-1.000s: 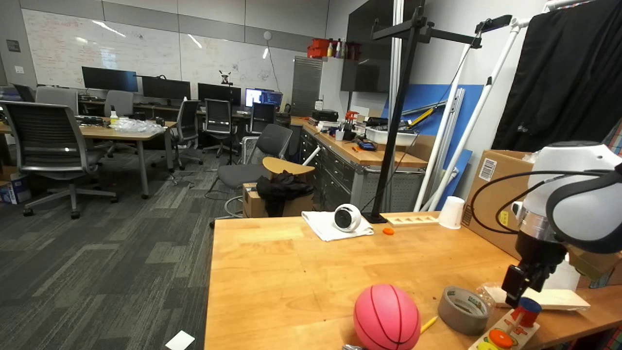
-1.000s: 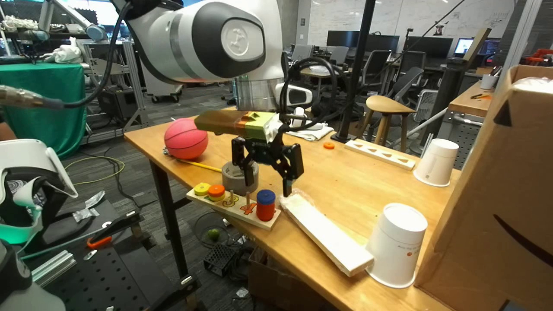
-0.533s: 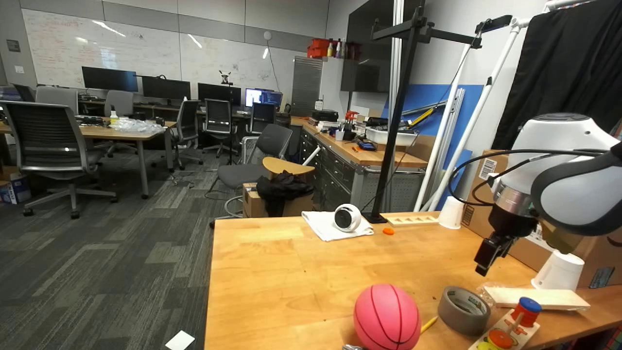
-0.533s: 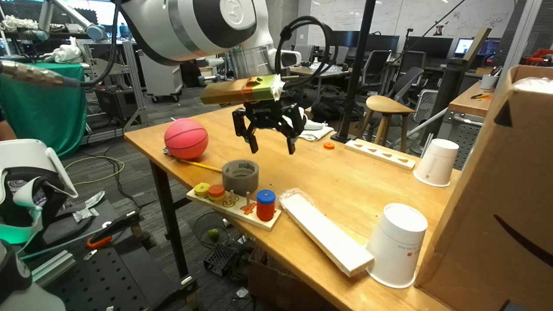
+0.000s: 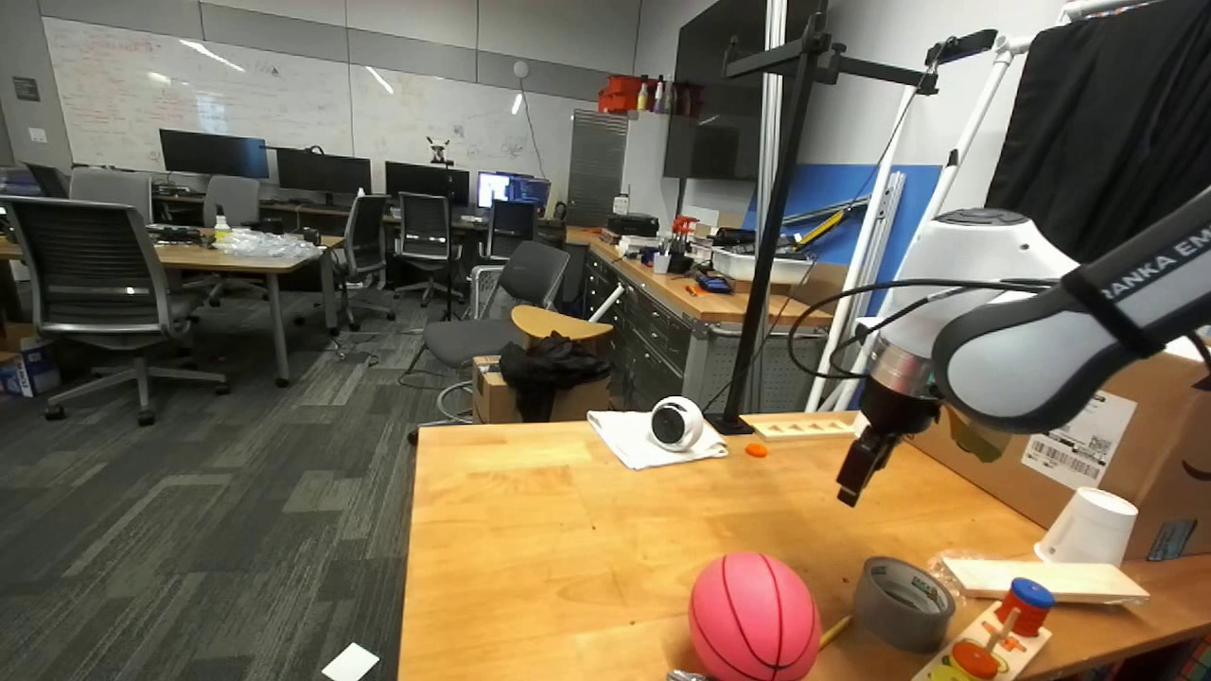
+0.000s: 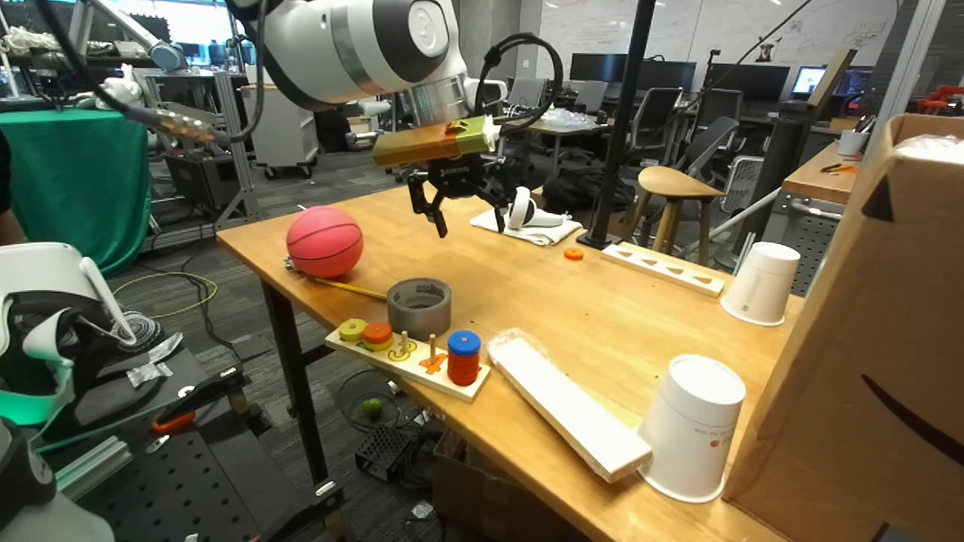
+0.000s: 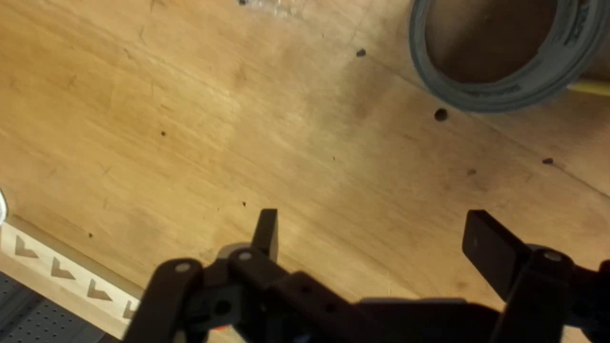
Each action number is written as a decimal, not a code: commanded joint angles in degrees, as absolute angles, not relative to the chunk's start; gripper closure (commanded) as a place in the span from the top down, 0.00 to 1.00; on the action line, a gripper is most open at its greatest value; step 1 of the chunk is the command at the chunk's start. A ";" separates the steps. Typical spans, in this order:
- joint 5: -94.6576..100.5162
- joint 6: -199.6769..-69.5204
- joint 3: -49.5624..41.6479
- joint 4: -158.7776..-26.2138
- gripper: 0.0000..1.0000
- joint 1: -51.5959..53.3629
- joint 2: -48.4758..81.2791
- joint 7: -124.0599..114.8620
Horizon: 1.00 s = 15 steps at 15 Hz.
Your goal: Stick the discs on the table to the rod on the far right of the wooden rack
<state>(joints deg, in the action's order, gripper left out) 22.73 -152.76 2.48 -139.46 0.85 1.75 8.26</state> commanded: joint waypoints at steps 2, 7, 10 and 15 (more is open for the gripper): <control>22.02 -150.92 2.11 -122.52 1.00 1.67 16.18 13.43; 18.86 -148.58 2.38 -106.17 1.00 0.04 29.71 19.91; 15.59 -146.63 3.56 -96.46 1.00 -1.65 36.75 23.49; 12.97 -141.46 3.60 -81.69 1.00 -1.81 45.92 24.18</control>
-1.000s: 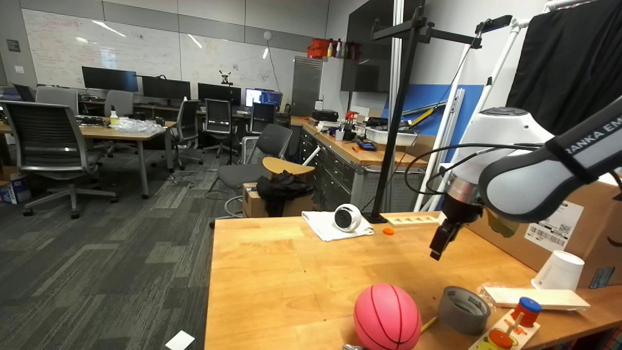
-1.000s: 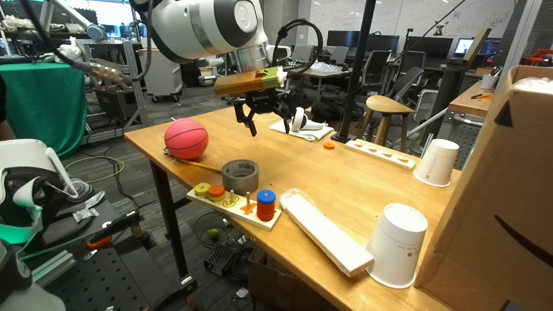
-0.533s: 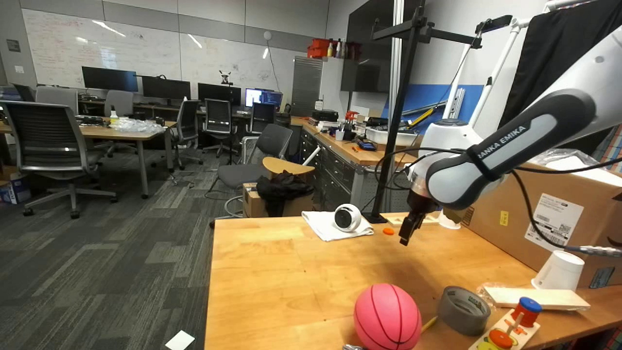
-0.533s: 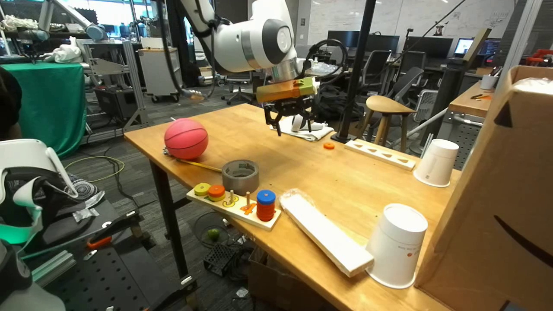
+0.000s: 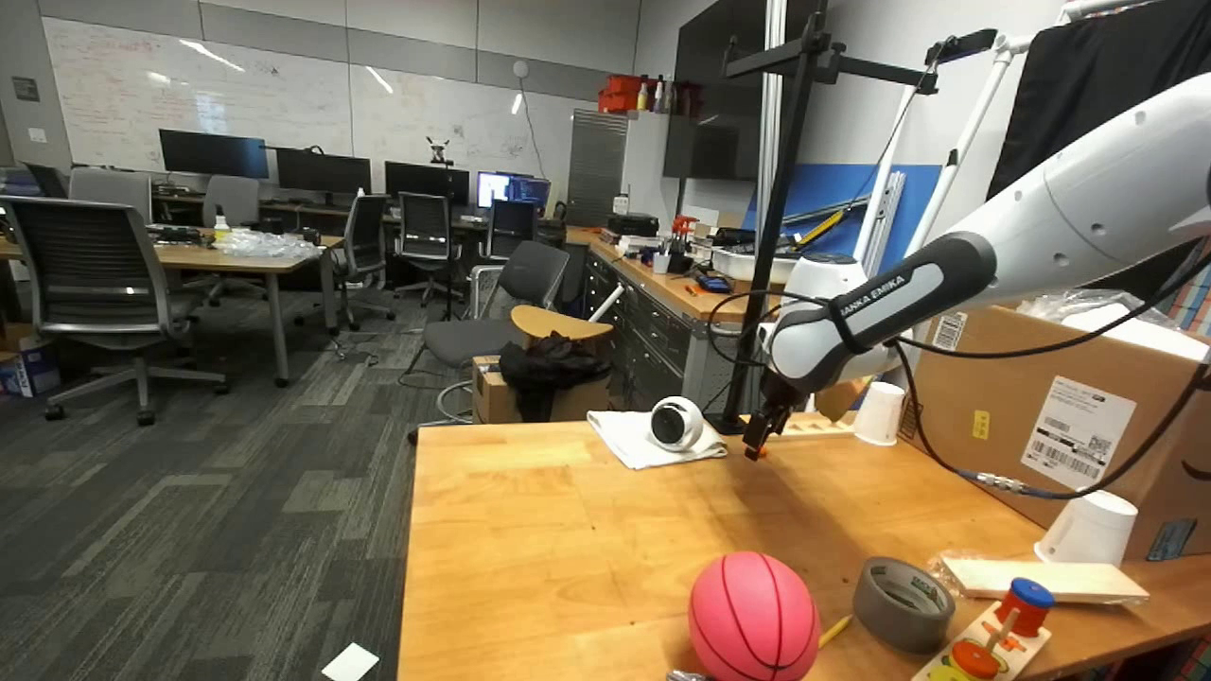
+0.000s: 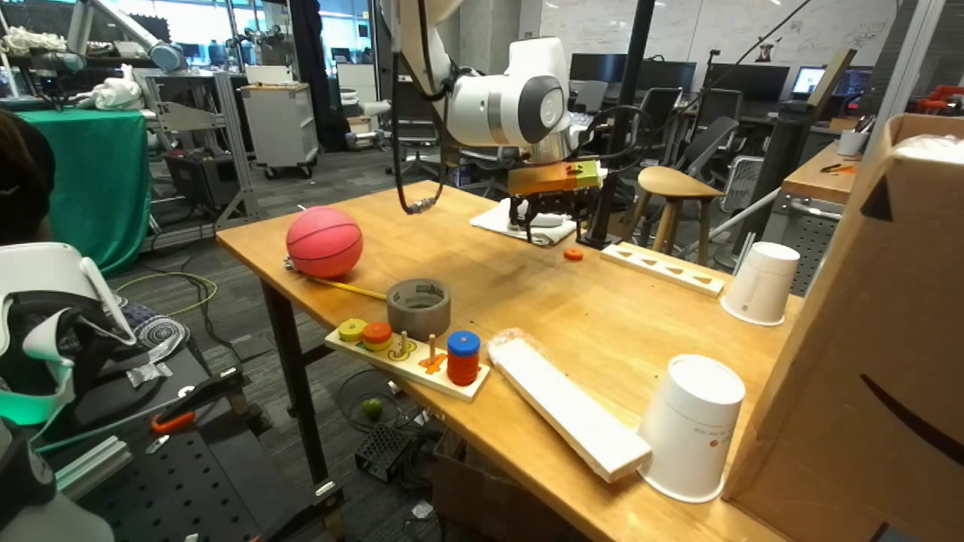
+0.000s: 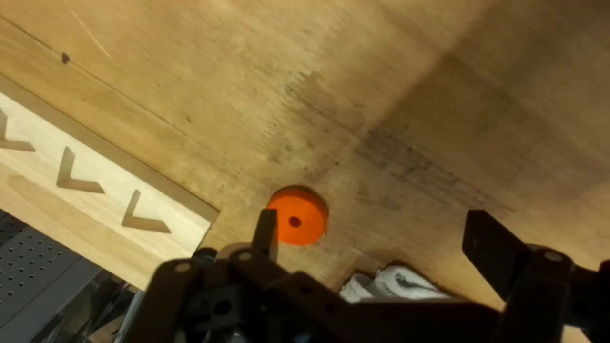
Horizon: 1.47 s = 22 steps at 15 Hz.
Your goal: Stick the discs on the table to the rod on the far right of the wooden rack
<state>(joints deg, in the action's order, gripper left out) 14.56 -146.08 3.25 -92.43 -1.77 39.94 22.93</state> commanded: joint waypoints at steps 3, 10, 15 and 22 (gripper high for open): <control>13.46 -136.48 1.98 -74.45 1.00 -1.10 50.06 22.32; 10.16 -126.43 1.98 -63.13 1.00 -2.67 56.48 19.96; 6.67 -123.55 2.17 -57.07 1.00 -2.87 60.97 18.82; 5.10 -120.04 2.18 -51.25 0.75 -2.76 64.67 18.31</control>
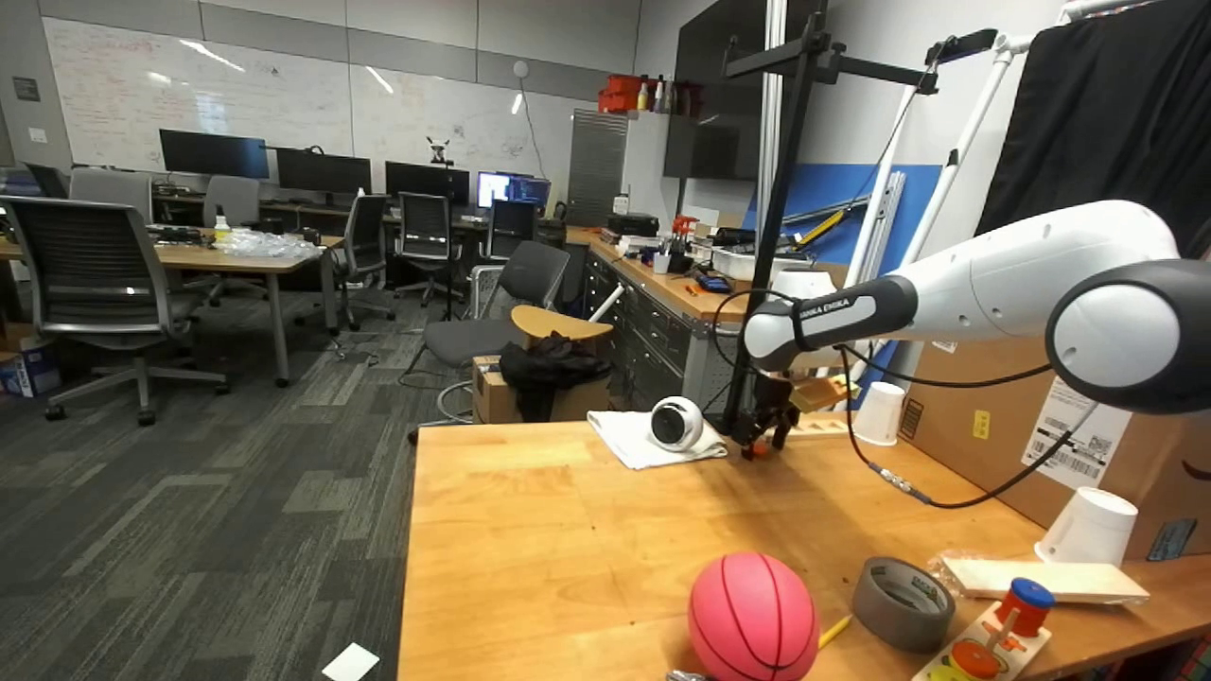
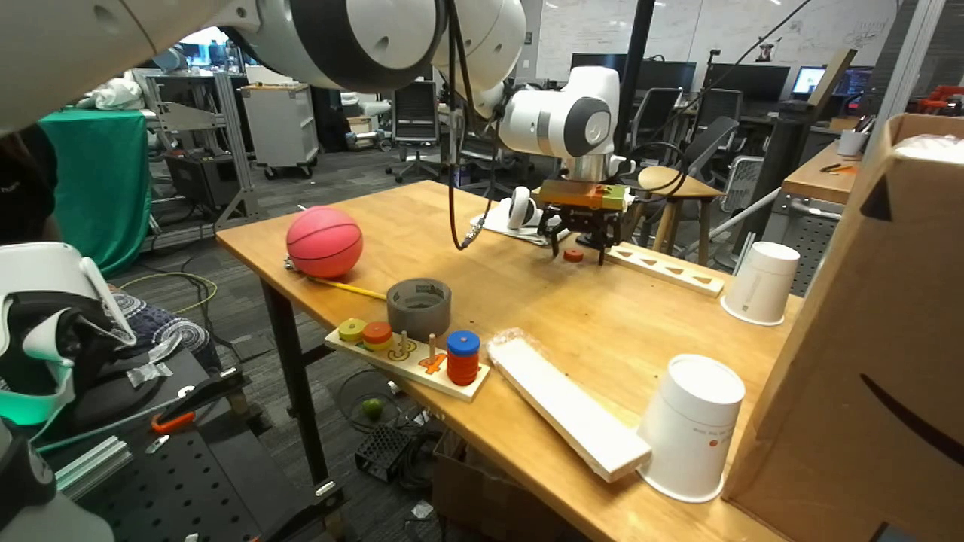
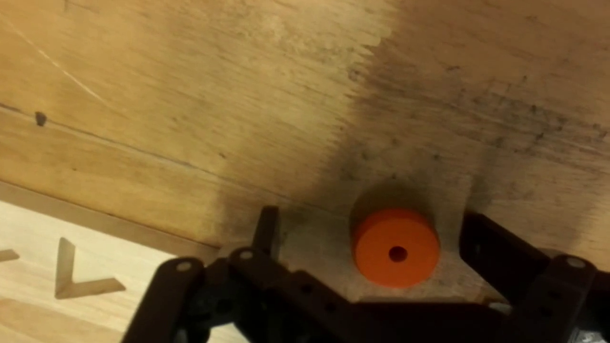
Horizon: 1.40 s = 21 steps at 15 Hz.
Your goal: Stick the discs on the table to the rod on the far right of the wooden rack
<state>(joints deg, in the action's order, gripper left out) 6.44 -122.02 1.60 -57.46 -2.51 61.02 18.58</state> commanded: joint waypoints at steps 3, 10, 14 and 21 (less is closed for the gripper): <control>5.07 -119.19 2.33 -49.33 0.50 -2.62 65.56 18.57; 5.39 -117.70 2.23 -47.24 0.26 -2.30 66.29 18.95; 6.08 -117.45 1.99 -47.58 0.26 -1.43 65.51 19.22; 6.86 -119.16 1.47 -52.14 0.26 -0.92 61.61 18.85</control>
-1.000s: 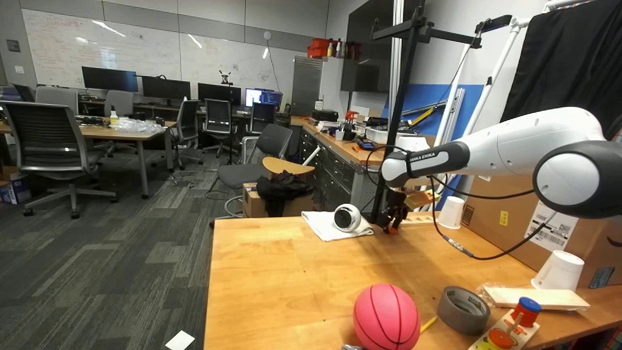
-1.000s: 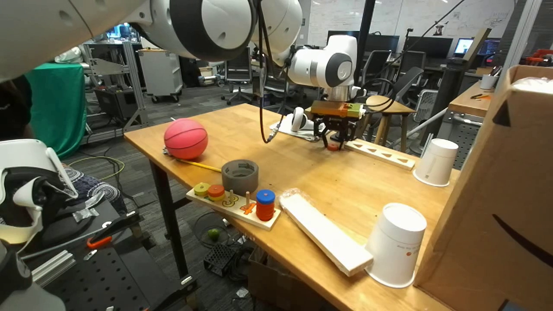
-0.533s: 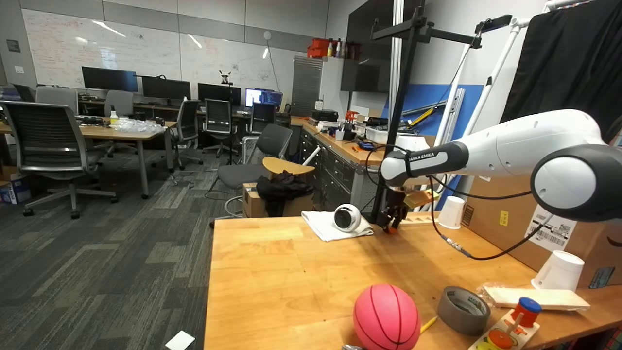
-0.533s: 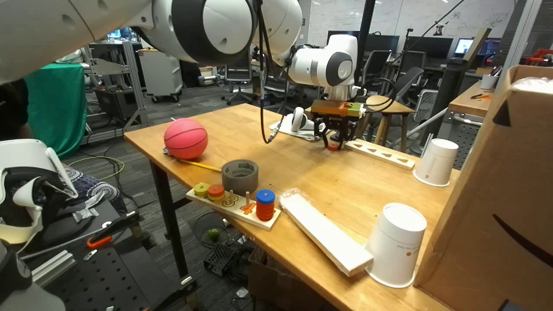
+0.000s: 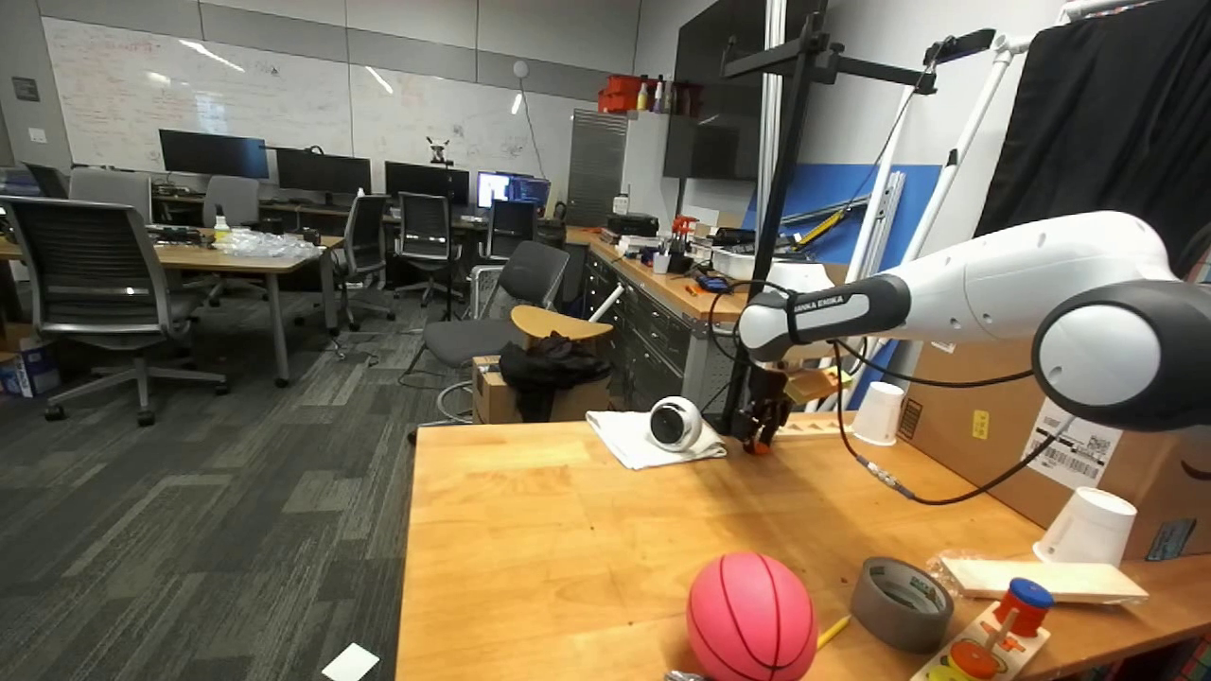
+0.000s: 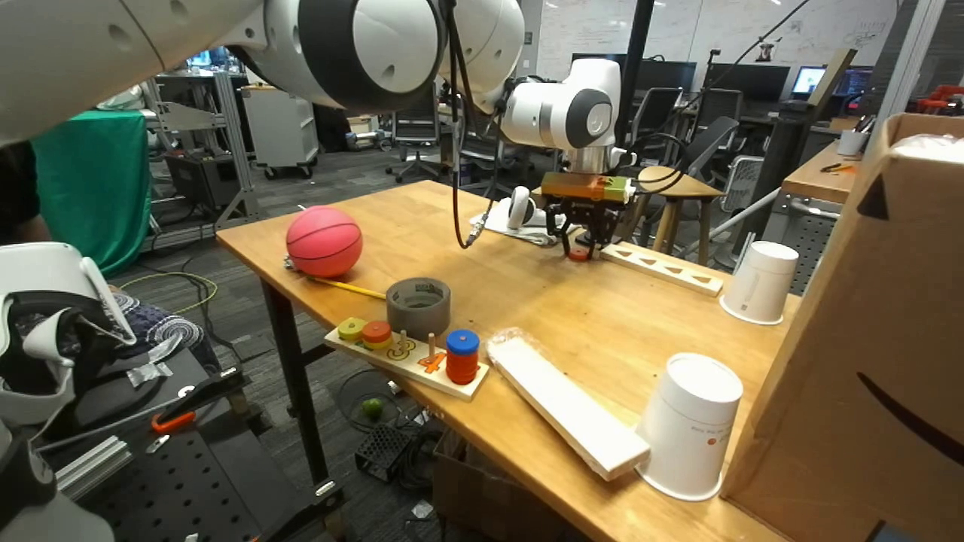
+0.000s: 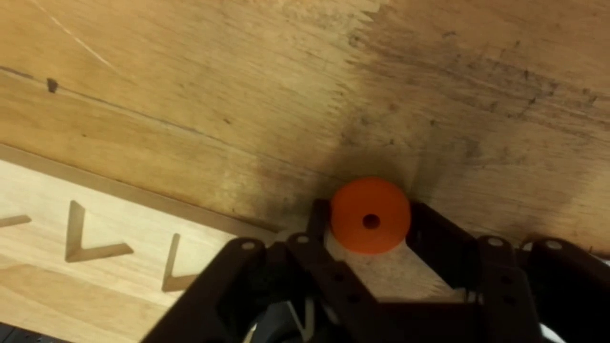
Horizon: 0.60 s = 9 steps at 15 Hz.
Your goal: Stick the discs on the table to the rod on the far right of the wooden rack
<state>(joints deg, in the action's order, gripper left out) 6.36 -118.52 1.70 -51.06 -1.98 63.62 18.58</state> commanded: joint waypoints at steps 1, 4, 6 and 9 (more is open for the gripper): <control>6.98 -119.49 1.39 -52.98 0.26 -0.84 60.86 18.74; 7.24 -120.41 1.35 -55.65 0.26 -0.57 58.71 18.60; 7.47 -121.25 1.34 -57.90 0.26 -0.25 57.00 18.48; 7.95 -123.32 1.24 -60.88 0.26 0.86 54.50 18.24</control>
<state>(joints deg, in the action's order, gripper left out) 6.68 -120.63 1.67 -54.96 -0.29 59.28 18.59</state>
